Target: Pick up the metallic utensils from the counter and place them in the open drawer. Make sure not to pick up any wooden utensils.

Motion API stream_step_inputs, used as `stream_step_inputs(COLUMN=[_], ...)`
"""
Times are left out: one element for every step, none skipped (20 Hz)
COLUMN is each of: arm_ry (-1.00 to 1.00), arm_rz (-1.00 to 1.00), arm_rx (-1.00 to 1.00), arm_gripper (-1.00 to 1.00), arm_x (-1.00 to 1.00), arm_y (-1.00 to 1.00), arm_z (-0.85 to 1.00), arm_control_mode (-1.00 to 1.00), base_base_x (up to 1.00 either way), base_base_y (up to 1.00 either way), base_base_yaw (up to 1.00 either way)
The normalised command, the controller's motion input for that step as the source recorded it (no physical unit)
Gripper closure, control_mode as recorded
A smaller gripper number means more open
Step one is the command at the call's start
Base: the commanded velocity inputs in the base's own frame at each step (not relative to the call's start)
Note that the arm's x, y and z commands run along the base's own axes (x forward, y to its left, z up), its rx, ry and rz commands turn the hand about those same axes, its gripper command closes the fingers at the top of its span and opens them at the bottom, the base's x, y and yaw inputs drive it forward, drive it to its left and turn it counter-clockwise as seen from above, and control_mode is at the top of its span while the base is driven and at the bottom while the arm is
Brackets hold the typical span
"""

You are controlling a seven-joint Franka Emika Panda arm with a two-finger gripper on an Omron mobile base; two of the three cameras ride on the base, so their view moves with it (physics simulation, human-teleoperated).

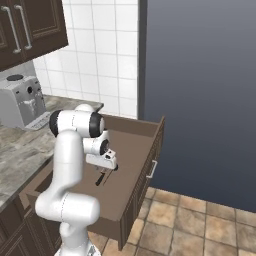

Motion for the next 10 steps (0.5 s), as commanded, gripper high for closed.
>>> stream_step_inputs(arm_ry=[0.02, 0.05, 0.06, 0.05, 0.01, 0.01, 0.01, 0.01, 0.0, 0.0], arm_rz=[0.0, 0.0, 0.0, 0.0, 0.0, 0.0, 0.02, 0.01, 0.0, 0.0], arm_rx=[0.0, 0.0, 0.0, 0.0, 0.0, 0.0, 0.0, 0.0, 0.03, 0.03], arm_gripper=[-1.0, -1.0, -1.0, -1.0, -1.0, -1.0, -1.0, -1.0, -1.0, -1.0], arm_x=[0.0, 0.0, 0.08, 0.0, 0.0, -0.09, -0.26, -0.28, -0.29, -0.18], arm_y=[0.0, 0.0, 0.0, 0.0, 0.0, 0.0, 0.0, -0.11, -0.11, -0.12], arm_z=[0.0, 0.0, 0.0, 0.06, 0.24, 0.45, 0.6, 0.84, 1.0, 1.0], arm_control_mode=[-1.0, -1.0, -1.0, -1.0, -1.0, -1.0, -1.0, -1.0, -1.0, -1.0], base_base_x=[0.0, 0.0, 0.0, 0.0, 0.0, 0.0, 0.0, 0.0, 0.0, 0.0], base_base_y=[0.0, 0.0, 0.0, 0.0, 0.0, 0.0, 0.0, 0.0, 0.0, 0.0], base_base_yaw=[0.0, 0.0, 0.0, 0.0, 0.0, 0.0, 0.0, 0.0, 0.0, 0.0])
